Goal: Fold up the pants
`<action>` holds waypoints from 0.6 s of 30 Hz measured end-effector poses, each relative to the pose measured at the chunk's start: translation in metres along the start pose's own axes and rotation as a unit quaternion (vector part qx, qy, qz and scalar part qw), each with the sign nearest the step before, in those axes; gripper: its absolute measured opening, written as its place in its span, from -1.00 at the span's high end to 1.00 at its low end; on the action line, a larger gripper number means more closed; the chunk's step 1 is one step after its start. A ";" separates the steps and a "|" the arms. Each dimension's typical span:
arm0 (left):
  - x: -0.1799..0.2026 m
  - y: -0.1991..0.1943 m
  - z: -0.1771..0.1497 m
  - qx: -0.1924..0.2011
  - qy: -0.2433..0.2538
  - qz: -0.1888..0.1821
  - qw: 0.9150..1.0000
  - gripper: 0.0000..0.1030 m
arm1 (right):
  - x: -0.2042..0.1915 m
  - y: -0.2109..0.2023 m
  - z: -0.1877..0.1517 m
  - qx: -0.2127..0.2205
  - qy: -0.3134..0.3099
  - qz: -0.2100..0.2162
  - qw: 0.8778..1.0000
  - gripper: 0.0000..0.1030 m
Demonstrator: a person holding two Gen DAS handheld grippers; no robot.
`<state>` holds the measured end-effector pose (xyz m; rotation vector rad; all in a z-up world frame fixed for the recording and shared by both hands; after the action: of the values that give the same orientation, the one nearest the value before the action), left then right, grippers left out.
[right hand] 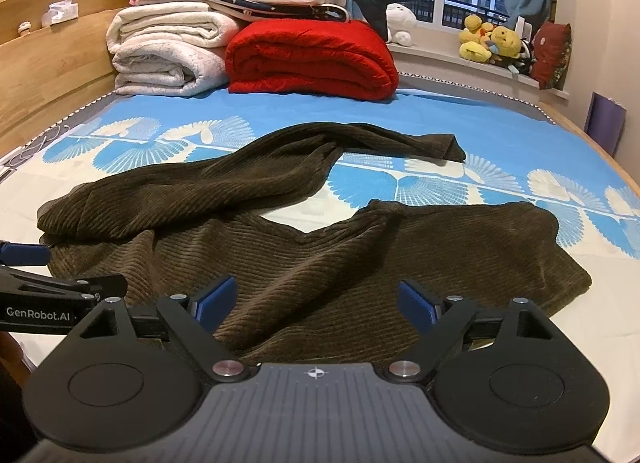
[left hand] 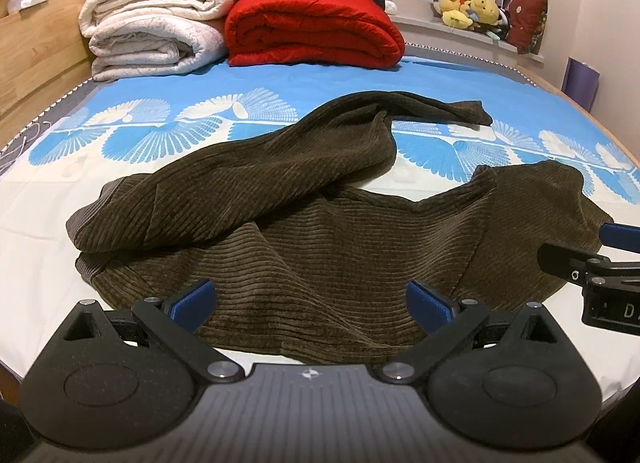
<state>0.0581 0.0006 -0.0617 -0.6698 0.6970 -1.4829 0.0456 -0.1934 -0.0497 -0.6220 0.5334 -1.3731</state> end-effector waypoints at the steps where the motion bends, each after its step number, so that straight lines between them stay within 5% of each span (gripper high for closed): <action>1: 0.000 0.000 0.000 0.000 -0.001 0.000 1.000 -0.98 | -0.001 0.000 0.001 0.000 -0.001 0.000 1.000 -0.71; 18: 0.004 -0.001 0.001 0.005 0.005 -0.002 1.000 -0.97 | -0.007 -0.005 0.002 0.009 -0.015 0.003 1.000 -0.57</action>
<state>0.0580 -0.0030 -0.0604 -0.6577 0.6961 -1.4920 0.0430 -0.1869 -0.0450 -0.6264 0.4980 -1.3599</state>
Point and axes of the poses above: each gripper's, at about its wrist camera, not at the fingertips, and y roughly the way its jaws point, x to its right, z to its top, the point moved 8 cm from there along y, roughly the way its jaws point, and after that the axes turned 6 degrees about -x, right-handed, at the moved point
